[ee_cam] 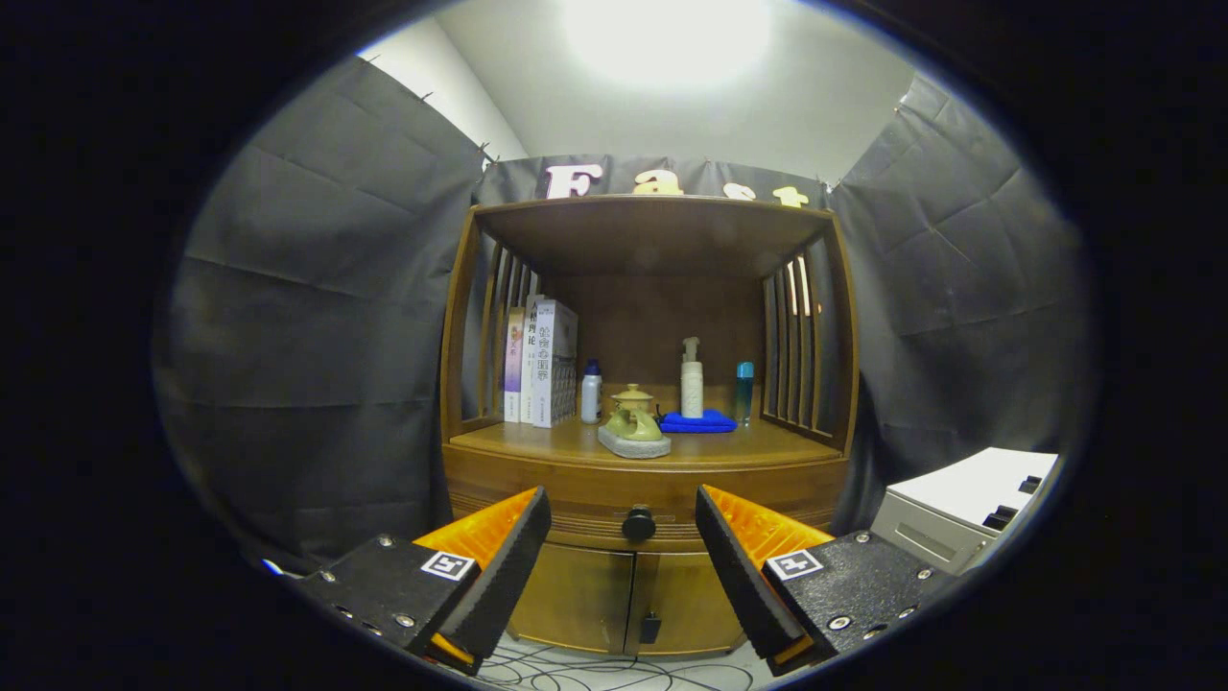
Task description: Pull open the drawer, take out the items inside it, and place them on the countertop above the cabinet.
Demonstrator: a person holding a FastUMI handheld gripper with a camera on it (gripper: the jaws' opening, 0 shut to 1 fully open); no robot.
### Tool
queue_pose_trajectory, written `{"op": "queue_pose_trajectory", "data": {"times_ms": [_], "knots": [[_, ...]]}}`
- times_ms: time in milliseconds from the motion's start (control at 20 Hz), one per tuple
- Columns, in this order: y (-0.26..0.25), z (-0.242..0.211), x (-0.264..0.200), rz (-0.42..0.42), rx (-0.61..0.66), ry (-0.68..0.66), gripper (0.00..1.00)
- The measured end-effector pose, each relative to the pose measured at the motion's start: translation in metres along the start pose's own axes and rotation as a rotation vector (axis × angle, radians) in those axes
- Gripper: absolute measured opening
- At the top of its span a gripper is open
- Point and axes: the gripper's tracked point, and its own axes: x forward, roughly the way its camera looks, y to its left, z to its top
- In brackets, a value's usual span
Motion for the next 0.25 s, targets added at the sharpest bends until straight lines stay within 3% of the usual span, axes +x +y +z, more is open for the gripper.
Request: {"op": "queue_pose_trajectory", "data": {"times_ms": [250], "knots": [[0.0031,-0.0048,0.0005,0.012,0.005,0.009,0.95]]}}
